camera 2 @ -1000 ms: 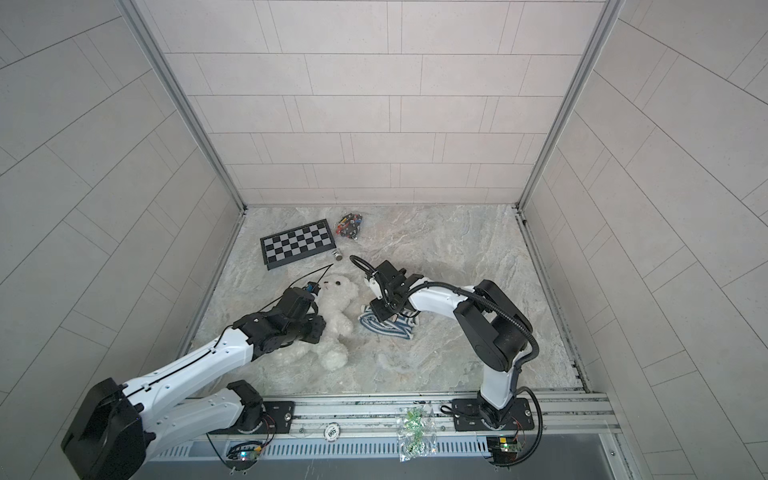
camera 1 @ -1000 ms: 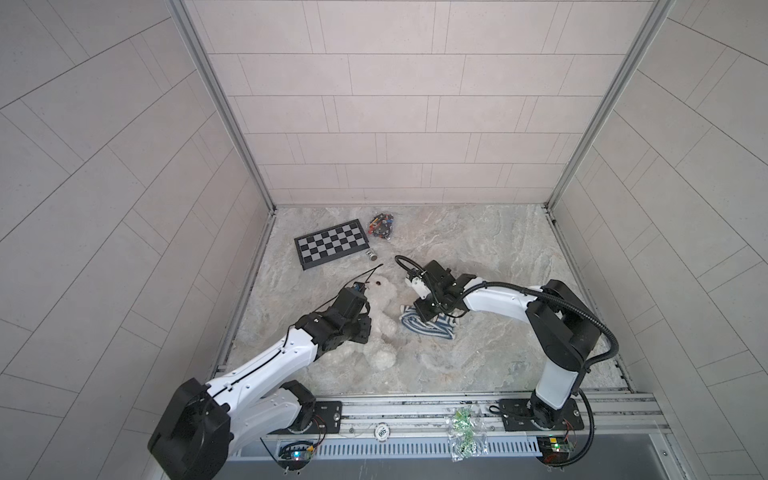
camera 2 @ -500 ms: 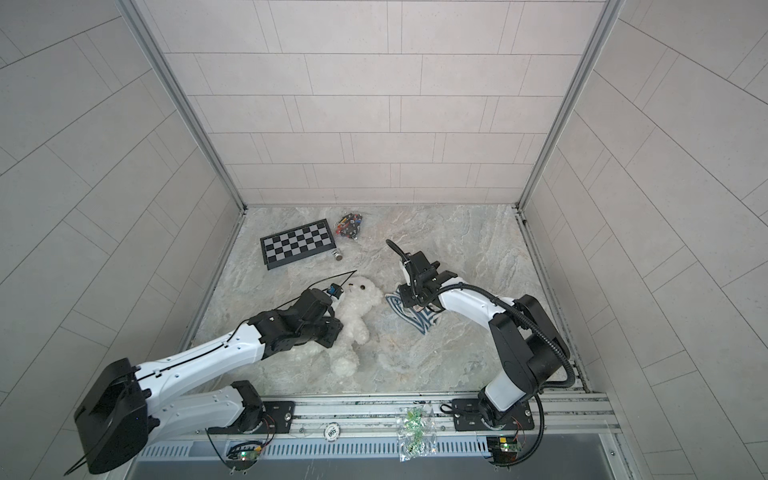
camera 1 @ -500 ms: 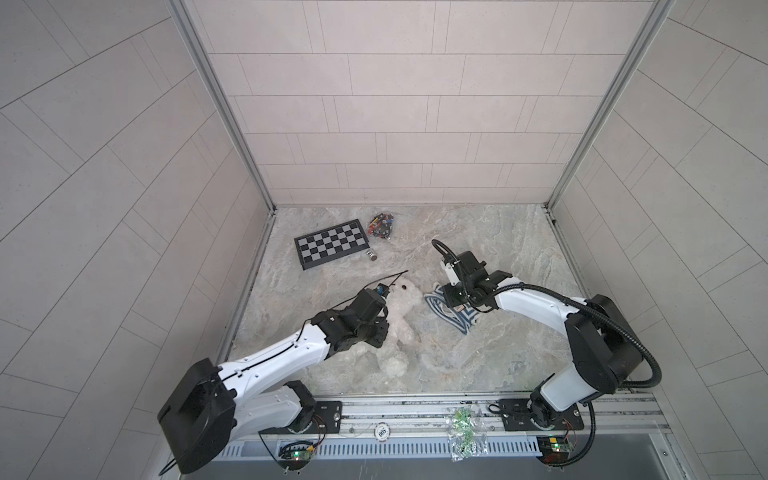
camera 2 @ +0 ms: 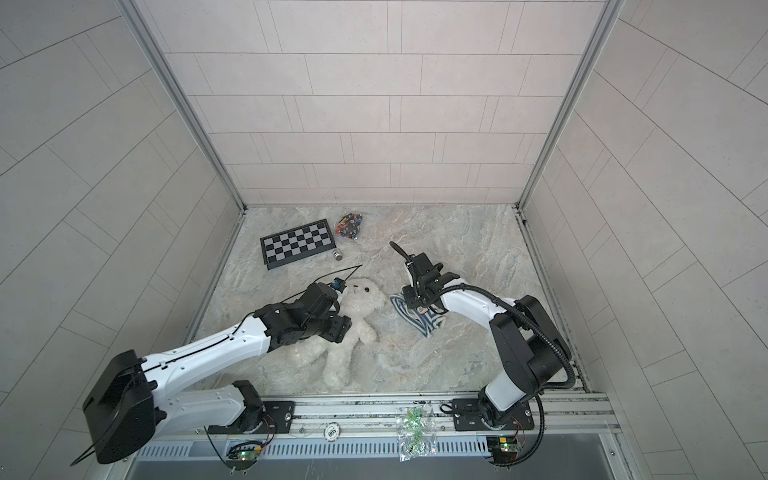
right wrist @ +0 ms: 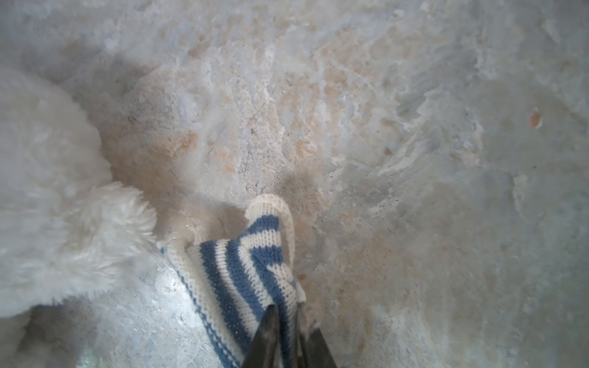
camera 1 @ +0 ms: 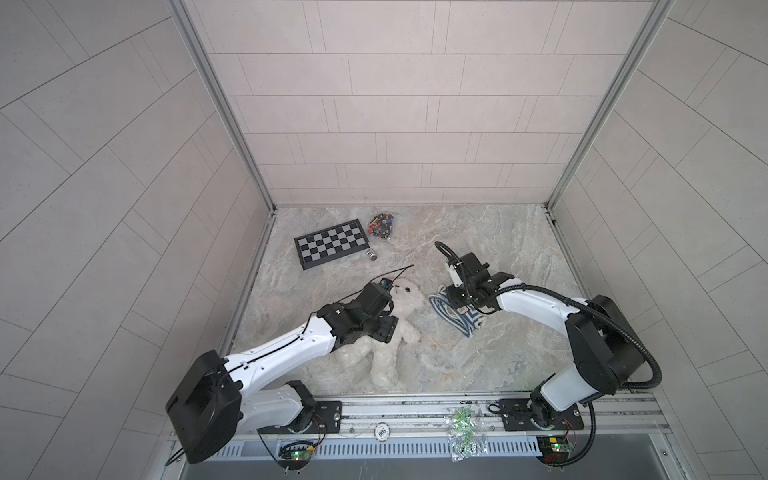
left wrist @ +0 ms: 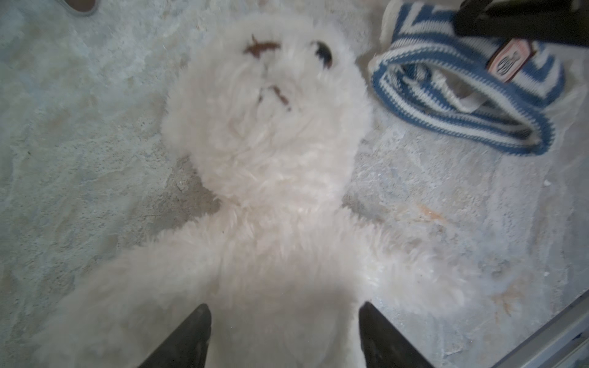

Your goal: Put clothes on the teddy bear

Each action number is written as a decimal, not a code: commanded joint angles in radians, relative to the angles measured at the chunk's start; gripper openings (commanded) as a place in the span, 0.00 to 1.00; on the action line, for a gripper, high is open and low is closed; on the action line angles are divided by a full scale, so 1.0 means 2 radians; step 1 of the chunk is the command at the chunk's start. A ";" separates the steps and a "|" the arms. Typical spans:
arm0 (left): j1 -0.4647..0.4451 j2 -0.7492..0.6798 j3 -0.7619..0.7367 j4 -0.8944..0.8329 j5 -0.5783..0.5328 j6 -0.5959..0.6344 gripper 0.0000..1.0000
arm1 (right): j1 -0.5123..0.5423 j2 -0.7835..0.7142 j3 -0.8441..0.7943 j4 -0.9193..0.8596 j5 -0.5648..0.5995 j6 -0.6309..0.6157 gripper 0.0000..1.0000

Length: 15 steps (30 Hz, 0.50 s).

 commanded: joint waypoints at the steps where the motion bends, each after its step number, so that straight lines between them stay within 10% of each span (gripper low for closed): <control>1: -0.002 0.004 0.023 -0.016 -0.007 -0.016 0.77 | -0.001 -0.027 -0.002 -0.016 0.014 0.002 0.26; 15: -0.002 0.076 0.008 0.026 -0.011 -0.054 0.82 | 0.026 -0.074 -0.011 -0.069 0.024 -0.016 0.46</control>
